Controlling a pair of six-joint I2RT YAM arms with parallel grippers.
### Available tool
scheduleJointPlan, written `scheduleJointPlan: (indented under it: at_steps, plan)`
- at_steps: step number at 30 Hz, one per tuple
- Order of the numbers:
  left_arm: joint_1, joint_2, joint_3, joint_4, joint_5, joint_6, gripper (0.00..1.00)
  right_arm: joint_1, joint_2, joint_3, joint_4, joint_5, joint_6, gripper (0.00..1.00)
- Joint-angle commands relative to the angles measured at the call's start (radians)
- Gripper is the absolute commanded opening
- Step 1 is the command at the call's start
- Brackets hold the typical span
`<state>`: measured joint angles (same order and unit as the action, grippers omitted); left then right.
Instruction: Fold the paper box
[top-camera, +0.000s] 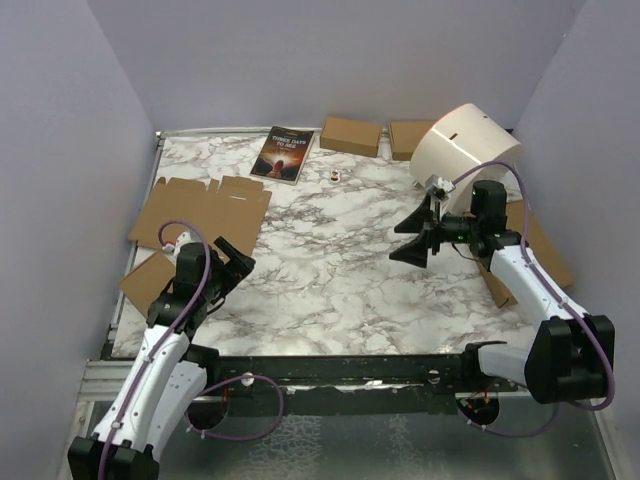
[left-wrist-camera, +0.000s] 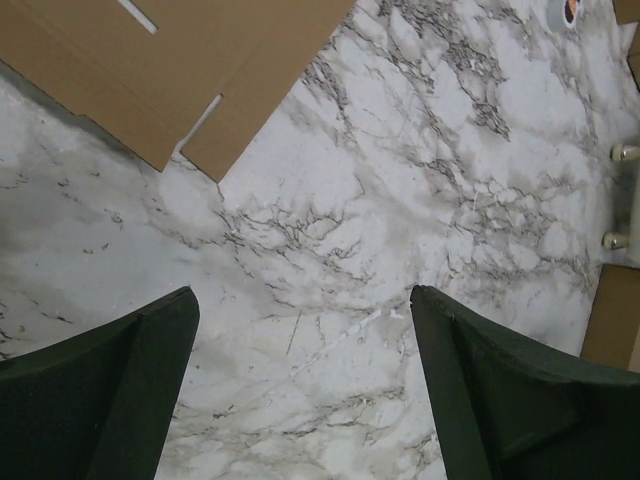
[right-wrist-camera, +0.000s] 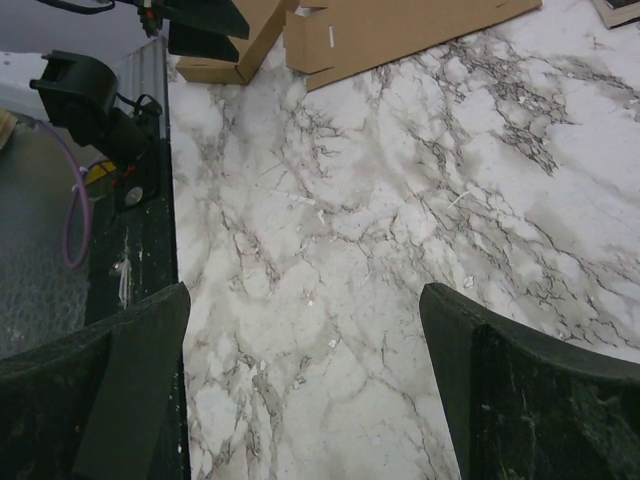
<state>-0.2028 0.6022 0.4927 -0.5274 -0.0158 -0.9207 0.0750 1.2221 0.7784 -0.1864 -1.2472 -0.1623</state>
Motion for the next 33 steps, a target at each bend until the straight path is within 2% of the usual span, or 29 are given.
scheduleJointPlan:
  at_steps: [1, 4, 8, 14, 17, 22, 28, 33]
  plan:
    - [0.008, 0.059, -0.037, 0.076, -0.132, -0.155, 0.89, 0.002, -0.01, -0.003, 0.034, 0.0, -0.048, 0.99]
    - [0.025, 0.106, -0.078, 0.097, -0.181, -0.215, 0.84, 0.002, -0.008, 0.003, 0.025, 0.014, -0.058, 0.99]
    - [0.079, 0.188, -0.129, 0.209, -0.189, -0.238, 0.81, 0.002, -0.002, 0.007, 0.016, 0.023, -0.067, 0.99]
    - [0.184, 0.33, -0.155, 0.404, -0.128, -0.216, 0.74, 0.002, 0.002, 0.007, 0.009, 0.031, -0.078, 0.99]
    - [0.228, 0.403, -0.153, 0.467, -0.103, -0.205, 0.67, 0.002, 0.004, 0.007, 0.008, 0.039, -0.081, 0.99]
    - [0.25, 0.468, -0.149, 0.512, -0.106, -0.195, 0.44, 0.001, 0.004, 0.005, 0.002, 0.051, -0.092, 0.99]
    - [0.25, 0.471, -0.145, 0.518, -0.079, -0.15, 0.0, 0.002, 0.007, 0.004, 0.001, 0.057, -0.097, 0.99]
    - [0.247, 0.41, -0.127, 0.467, 0.001, -0.074, 0.0, 0.001, 0.008, 0.002, -0.005, 0.025, -0.11, 0.99]
